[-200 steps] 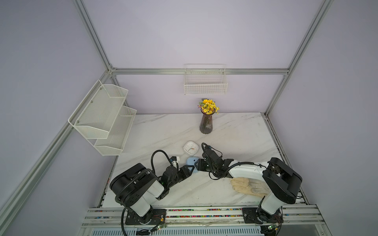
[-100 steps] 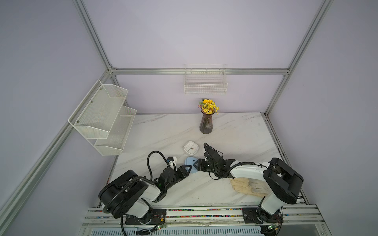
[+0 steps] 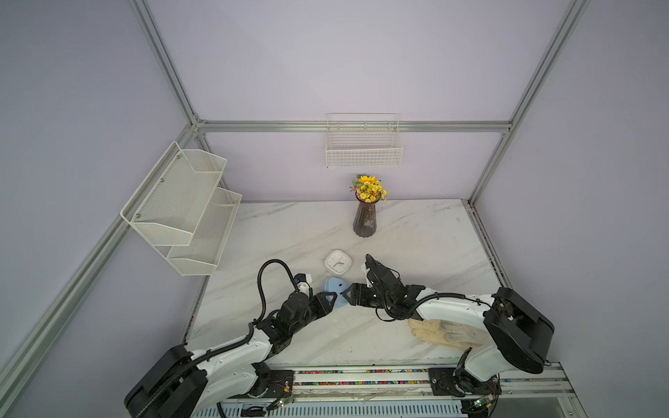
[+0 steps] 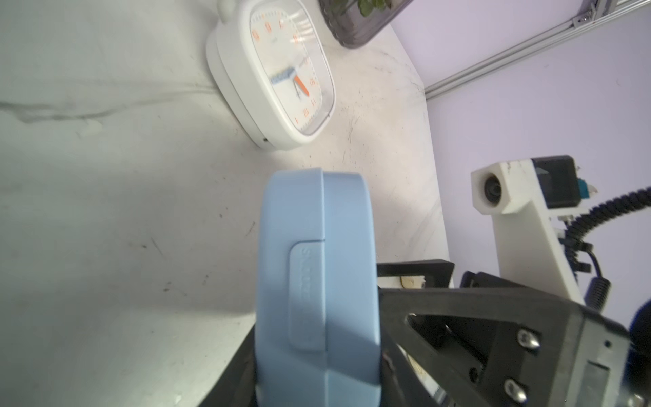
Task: Insert the battery into the alarm
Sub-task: Adjust the alarm at the center of the board.
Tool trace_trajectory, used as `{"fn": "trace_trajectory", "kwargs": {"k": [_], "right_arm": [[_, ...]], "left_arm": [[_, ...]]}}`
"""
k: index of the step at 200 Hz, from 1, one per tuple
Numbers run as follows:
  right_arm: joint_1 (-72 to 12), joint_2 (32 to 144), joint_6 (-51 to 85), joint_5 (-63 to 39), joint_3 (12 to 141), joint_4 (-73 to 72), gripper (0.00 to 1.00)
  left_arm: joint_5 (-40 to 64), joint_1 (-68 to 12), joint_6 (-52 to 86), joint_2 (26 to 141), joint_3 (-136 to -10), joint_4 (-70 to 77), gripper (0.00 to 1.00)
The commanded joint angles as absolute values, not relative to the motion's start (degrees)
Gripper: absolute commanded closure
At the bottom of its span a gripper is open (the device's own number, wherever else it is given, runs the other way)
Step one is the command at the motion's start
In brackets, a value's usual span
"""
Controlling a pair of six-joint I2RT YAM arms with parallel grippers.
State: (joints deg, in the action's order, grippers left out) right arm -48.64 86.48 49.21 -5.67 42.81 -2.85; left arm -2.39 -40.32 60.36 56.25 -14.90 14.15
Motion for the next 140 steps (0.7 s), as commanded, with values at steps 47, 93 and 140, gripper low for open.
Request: {"fn": "trace_trajectory", "kwargs": {"k": [47, 93, 140], "right_arm": [[-48.8, 72.3, 45.1, 8.1, 40.4, 4.2, 0.28], [-48.8, 67.9, 45.1, 17.4, 41.1, 12.1, 0.28], [-48.7, 64.3, 46.4, 21.2, 40.8, 14.7, 0.28]], "left_arm": [[-17.2, -41.1, 45.5, 53.5, -32.5, -26.6, 1.0], [-27.7, -46.1, 42.8, 64.4, -45.7, -43.3, 1.0], [-37.1, -51.6, 42.9, 78.2, -54.8, -51.6, 1.0]]}}
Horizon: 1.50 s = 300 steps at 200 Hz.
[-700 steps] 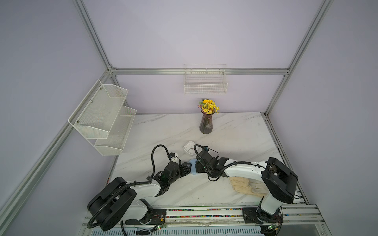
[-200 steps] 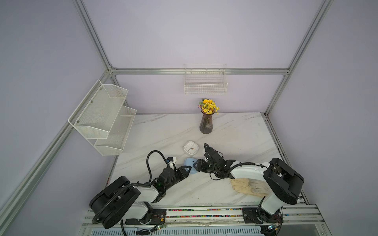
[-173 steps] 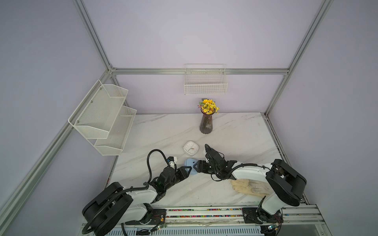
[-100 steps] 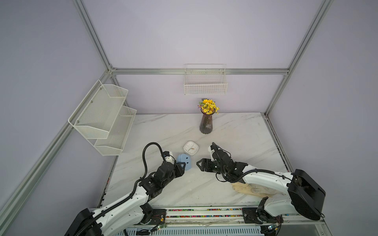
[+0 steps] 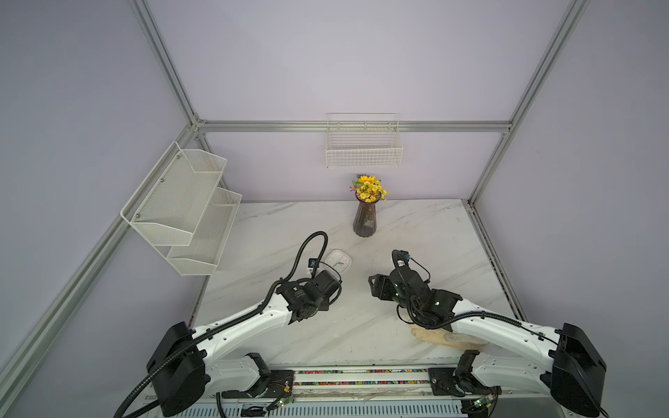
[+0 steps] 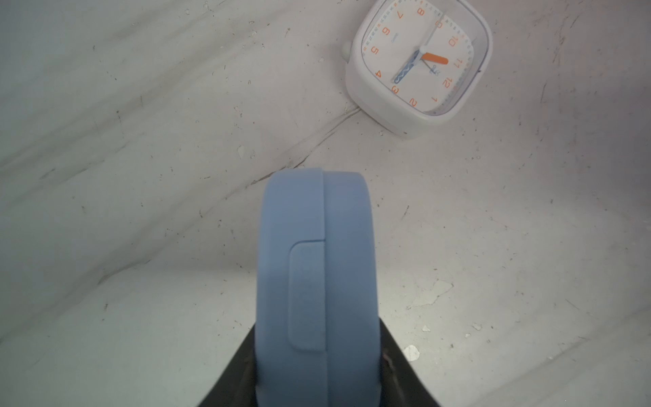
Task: Insert the battery into the alarm
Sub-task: Adjust the alarm at the center of the board.
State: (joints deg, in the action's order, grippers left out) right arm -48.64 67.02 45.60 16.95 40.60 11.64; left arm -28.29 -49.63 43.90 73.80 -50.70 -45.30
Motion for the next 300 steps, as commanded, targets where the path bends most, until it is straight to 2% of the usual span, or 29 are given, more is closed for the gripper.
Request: {"fn": "trace_trajectory", "kwargs": {"k": [1, 35, 88, 112, 124, 142, 158, 189, 233, 300], "right_arm": [[-48.7, 64.3, 46.4, 21.2, 40.7, 14.7, 0.28], [-48.6, 58.7, 47.0, 23.5, 39.8, 15.5, 0.28], [-48.5, 51.3, 48.7, 30.2, 38.2, 19.5, 0.28], [-48.5, 49.0, 48.5, 31.5, 37.7, 19.8, 0.28], [-48.5, 48.4, 48.2, 32.0, 37.5, 19.8, 0.28], [-48.5, 47.7, 48.5, 33.2, 37.7, 20.7, 0.28], [-48.5, 46.8, 48.7, 33.7, 37.4, 20.7, 0.28], [-48.5, 44.9, 48.7, 34.8, 37.1, 21.1, 0.28], [-48.5, 42.4, 47.9, 36.1, 39.0, 23.9, 0.28], [-48.5, 36.8, 44.7, 36.9, 45.1, 28.2, 0.28]], "left_arm": [[-37.3, -51.6, 42.9, 78.4, -54.9, -51.7, 1.0], [-43.2, -54.5, 45.1, 87.3, -59.9, -56.3, 1.0], [-48.7, -58.8, 52.7, 99.3, -66.3, -63.9, 0.85], [-51.8, -61.8, 58.3, 105.1, -69.5, -68.4, 0.71], [-51.5, -62.9, 59.1, 107.7, -70.9, -69.5, 0.61], [-50.9, -64.8, 60.2, 110.4, -73.0, -70.4, 0.53], [-50.6, -66.9, 60.6, 111.7, -74.6, -70.1, 0.4], [-49.5, -69.1, 60.0, 113.7, -77.5, -69.7, 0.34], [-42.1, -70.5, 52.2, 109.2, -76.3, -58.0, 0.3], [-30.0, -68.5, 39.7, 84.7, -62.6, -31.5, 0.26]]}}
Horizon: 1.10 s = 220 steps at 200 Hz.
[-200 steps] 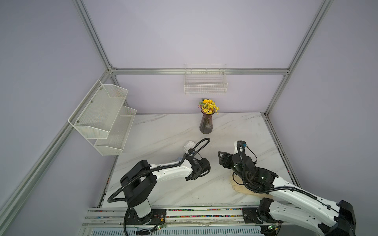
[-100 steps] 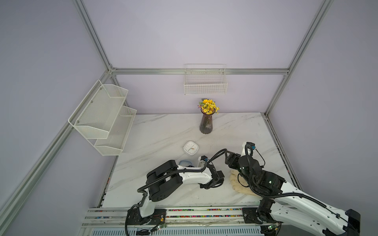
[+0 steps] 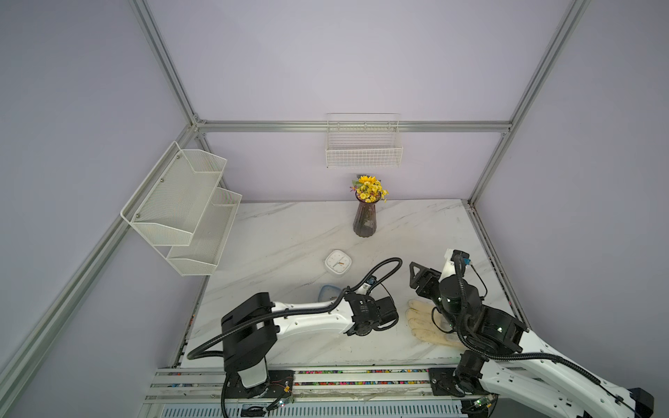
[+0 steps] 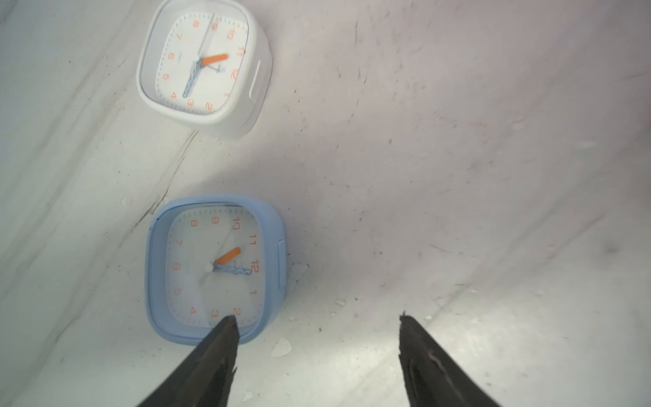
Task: Insert the battery into the alarm
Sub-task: Adjust the alarm at the center of the board, then reset both arms
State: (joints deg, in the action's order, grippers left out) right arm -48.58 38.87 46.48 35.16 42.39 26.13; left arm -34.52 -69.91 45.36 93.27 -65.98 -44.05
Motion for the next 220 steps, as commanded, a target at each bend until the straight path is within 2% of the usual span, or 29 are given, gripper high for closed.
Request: {"fn": "trace_trajectory", "kwargs": {"k": [1, 22, 35, 45, 55, 73, 87, 119, 129, 167, 181, 192, 220], "right_arm": [[-48.5, 36.8, 44.5, 37.0, 45.1, 28.1, 0.28], [-48.5, 36.4, 40.3, 39.6, 45.6, 27.0, 0.24], [-48.5, 37.3, 39.4, 42.8, 45.2, 24.1, 0.04], [-48.5, 38.3, 41.4, 45.8, 44.8, 23.2, 0.03], [-48.5, 39.3, 38.7, 48.4, 43.9, 20.3, 0.03], [-48.5, 41.7, 24.3, 48.4, 41.0, 9.2, 0.03], [-48.5, 44.3, 17.9, 48.7, 39.5, 2.3, 0.03], [-48.0, 51.7, 3.7, 52.9, 34.0, -18.5, 0.03], [-45.2, 54.5, 3.1, 53.7, 33.4, -22.5, 0.03], [-29.6, 62.0, 0.9, 45.5, 31.3, -30.0, 0.03], [-24.2, 64.2, 1.6, 42.7, 28.2, -36.5, 0.03], [-20.5, 65.6, 2.6, 37.8, 25.3, -41.3, 0.03], [-17.2, 71.0, -0.6, 34.8, 21.3, -48.0, 0.03]], "left_arm": [[-29.8, -68.3, 39.5, 84.3, -62.3, -31.1, 0.26], [-30.4, -64.9, 35.1, 74.5, -56.5, -24.1, 0.19], [-34.6, -62.4, 32.5, 69.4, -53.2, -21.7, 0.08], [-36.2, -59.5, 29.6, 65.2, -50.8, -18.9, 0.0], [-37.8, -55.6, 28.1, 62.0, -48.1, -16.1, 0.0], [-39.5, -47.6, 27.3, 55.8, -44.3, -12.2, 0.0], [-38.9, -42.3, 24.1, 52.3, -41.3, -7.7, 0.0], [-43.9, -33.4, 17.7, 51.4, -34.3, 1.9, 0.0], [-43.7, -30.6, 16.3, 53.1, -33.1, 3.9, 0.0], [-47.0, -21.8, 12.5, 61.1, -32.6, 7.6, 0.0], [-48.2, -17.9, 16.8, 61.7, -31.2, 8.7, 0.0], [-45.4, -14.5, 20.4, 61.3, -29.4, 9.1, 0.0], [-45.5, -10.1, 20.0, 59.8, -25.1, 12.8, 0.0]]}}
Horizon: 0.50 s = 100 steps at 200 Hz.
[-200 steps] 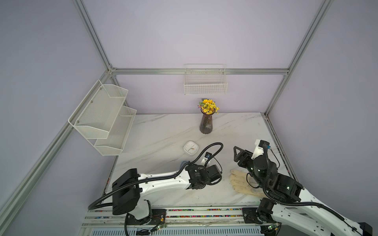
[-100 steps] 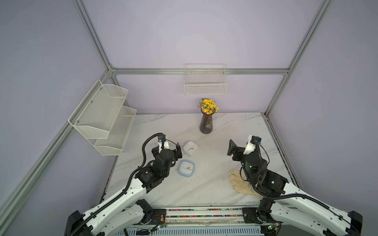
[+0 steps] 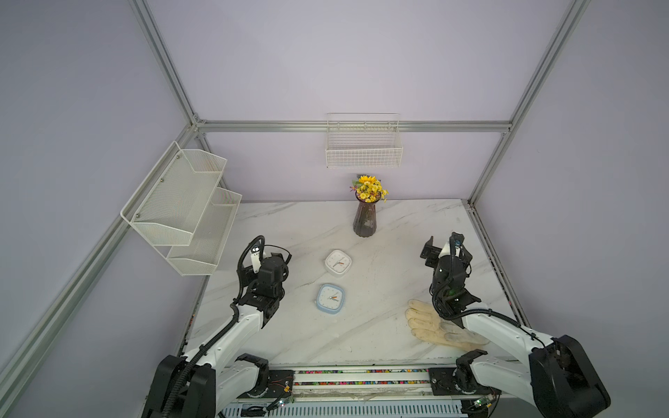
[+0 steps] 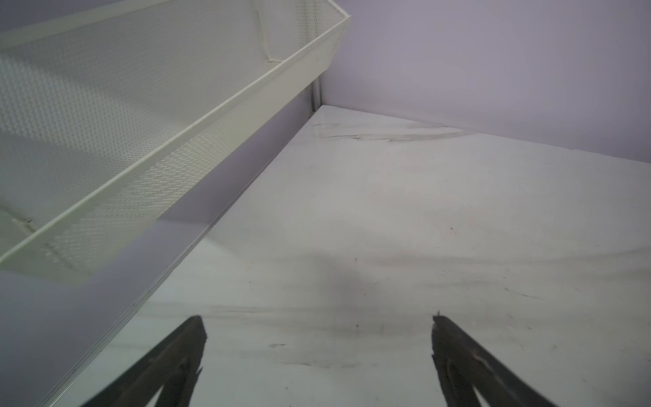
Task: Insert the battery into the alarm
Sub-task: Reset both arms
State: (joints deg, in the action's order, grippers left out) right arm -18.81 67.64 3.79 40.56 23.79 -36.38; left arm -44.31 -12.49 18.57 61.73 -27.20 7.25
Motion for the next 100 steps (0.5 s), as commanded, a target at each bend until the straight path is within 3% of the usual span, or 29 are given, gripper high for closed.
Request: {"fn": "trace_trajectory", "kwargs": {"k": [1, 27, 54, 100], "right_arm": [[-17.1, 71.3, -0.7, 34.7, 21.3, -48.1, 0.03], [-15.6, 77.0, -0.1, 31.7, 20.2, -53.1, 0.03], [-14.2, 83.9, -0.2, 28.7, 19.2, -60.8, 0.03], [-10.7, 95.1, -2.4, 20.1, 20.3, -69.7, 0.03]], "left_arm": [[-45.4, -10.1, 19.5, 59.8, -25.0, 13.1, 0.0], [-42.7, -10.0, 8.7, 62.4, -18.0, 29.8, 0.0], [-41.7, -9.3, 5.5, 72.2, -13.7, 49.9, 0.0], [-34.9, -7.9, -0.5, 86.8, -18.5, 59.7, 0.0]]}}
